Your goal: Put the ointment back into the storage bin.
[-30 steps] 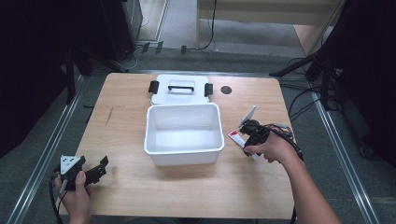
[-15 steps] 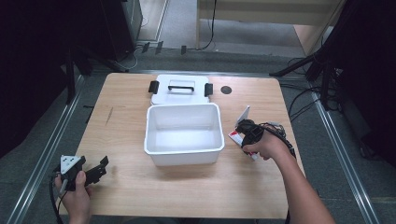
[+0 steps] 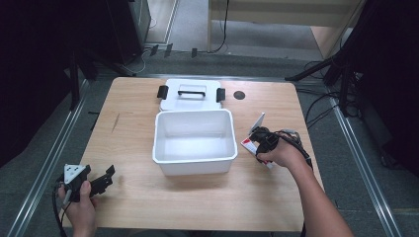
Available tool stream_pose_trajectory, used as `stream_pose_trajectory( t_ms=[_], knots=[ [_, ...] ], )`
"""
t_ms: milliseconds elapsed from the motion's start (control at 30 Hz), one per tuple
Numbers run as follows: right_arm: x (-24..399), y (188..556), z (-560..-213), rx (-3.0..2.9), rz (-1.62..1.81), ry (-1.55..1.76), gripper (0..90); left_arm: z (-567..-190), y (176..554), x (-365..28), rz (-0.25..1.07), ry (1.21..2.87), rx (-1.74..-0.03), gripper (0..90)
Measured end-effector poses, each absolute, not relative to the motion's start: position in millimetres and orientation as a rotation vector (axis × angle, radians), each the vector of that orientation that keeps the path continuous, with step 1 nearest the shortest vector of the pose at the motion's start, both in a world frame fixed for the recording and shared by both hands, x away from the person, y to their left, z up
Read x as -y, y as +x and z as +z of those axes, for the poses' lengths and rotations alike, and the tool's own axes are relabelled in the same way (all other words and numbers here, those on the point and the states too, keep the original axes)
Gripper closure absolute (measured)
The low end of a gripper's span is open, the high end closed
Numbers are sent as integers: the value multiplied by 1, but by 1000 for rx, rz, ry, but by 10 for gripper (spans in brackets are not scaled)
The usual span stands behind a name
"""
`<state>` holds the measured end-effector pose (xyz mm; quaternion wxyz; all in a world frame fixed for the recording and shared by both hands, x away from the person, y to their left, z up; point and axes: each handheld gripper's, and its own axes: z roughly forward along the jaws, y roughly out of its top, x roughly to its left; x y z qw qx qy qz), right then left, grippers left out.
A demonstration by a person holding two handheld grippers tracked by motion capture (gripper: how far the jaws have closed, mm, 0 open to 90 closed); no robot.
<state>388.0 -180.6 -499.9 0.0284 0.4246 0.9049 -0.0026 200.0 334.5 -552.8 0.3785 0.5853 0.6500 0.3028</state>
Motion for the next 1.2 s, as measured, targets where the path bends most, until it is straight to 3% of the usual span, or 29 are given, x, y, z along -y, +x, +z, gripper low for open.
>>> stream_pose_trajectory(
  t_ms=[833,1200],
  knots=[
    [185,387,-503,-2789,21,1358,720,-553,200,-334,771,1491,-1665,141],
    [188,391,-460,-2745,102,1400,720,-553,200,-335,768,1489,-1668,141]
  ],
)
